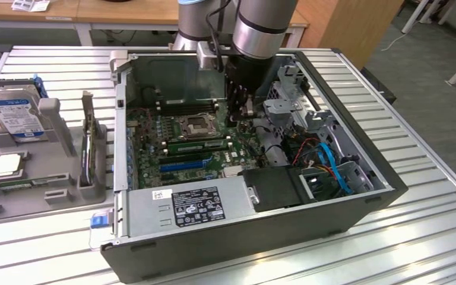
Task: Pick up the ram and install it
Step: 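Press down the ram until it locks into place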
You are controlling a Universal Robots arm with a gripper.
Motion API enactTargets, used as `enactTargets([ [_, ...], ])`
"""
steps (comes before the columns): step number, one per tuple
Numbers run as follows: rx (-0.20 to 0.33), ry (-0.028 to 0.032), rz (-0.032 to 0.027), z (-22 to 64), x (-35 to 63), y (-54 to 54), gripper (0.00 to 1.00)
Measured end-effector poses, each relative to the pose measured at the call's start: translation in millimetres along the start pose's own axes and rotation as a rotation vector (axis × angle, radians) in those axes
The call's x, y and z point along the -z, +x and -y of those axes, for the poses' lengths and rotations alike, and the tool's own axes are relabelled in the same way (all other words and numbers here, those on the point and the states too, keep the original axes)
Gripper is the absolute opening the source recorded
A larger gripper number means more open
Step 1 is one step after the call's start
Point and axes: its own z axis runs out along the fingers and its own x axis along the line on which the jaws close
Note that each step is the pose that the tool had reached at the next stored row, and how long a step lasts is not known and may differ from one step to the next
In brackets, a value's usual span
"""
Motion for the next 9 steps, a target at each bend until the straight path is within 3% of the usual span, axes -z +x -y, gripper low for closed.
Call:
enactTargets([
  [9, 0.000, -0.0001, -0.0001, 0.4, -7.2, 0.2, 0.10],
])
